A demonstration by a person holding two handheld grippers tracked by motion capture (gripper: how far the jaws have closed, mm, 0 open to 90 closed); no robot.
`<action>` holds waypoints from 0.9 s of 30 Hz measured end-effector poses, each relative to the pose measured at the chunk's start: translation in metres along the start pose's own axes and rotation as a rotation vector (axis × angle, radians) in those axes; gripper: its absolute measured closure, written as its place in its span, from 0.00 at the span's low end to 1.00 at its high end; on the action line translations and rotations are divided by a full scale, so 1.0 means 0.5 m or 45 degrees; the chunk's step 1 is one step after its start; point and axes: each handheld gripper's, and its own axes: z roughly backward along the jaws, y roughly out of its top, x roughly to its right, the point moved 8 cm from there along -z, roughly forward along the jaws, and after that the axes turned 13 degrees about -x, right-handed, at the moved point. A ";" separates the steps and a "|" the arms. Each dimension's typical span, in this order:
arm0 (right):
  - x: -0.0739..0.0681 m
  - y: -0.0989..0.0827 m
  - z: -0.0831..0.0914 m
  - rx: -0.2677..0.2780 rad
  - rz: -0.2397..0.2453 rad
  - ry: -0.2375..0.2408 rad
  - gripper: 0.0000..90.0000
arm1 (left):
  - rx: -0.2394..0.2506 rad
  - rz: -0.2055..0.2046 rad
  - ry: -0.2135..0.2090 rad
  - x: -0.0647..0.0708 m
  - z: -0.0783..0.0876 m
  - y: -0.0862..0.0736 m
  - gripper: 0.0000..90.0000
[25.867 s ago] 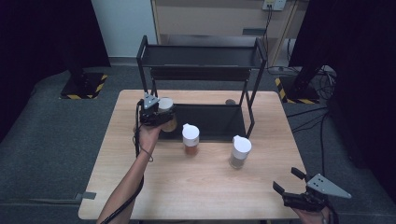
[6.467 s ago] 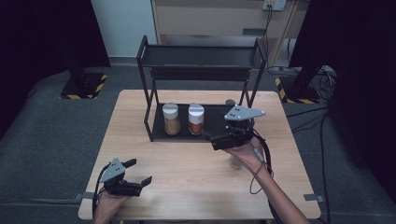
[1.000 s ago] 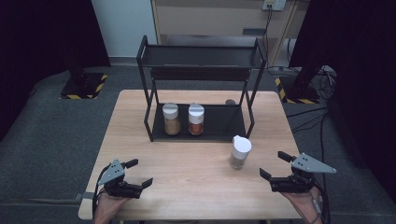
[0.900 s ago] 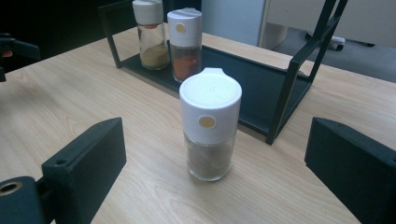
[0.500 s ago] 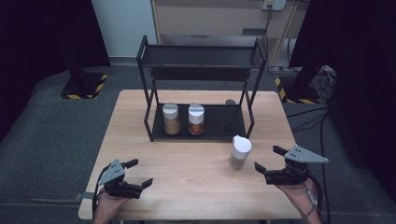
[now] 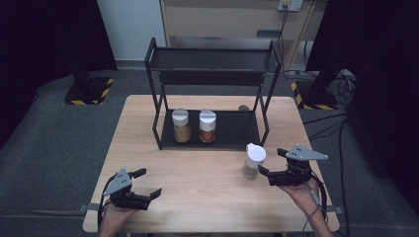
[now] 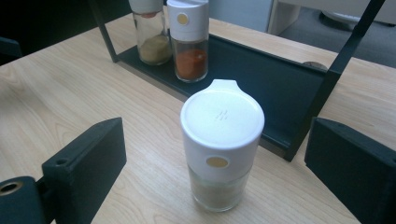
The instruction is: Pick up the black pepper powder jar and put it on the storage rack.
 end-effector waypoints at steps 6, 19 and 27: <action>0.000 0.012 -0.027 -0.028 -0.009 -0.001 0.07 | 0.000 -0.001 -0.001 0.000 0.000 0.000 0.02; 0.000 0.028 -0.082 -0.080 -0.028 -0.010 0.07 | 0.001 -0.002 -0.002 0.000 0.000 0.000 0.02; -0.003 0.029 -0.114 -0.114 -0.079 -0.031 0.10 | 0.001 -0.003 -0.002 0.000 0.001 0.000 0.02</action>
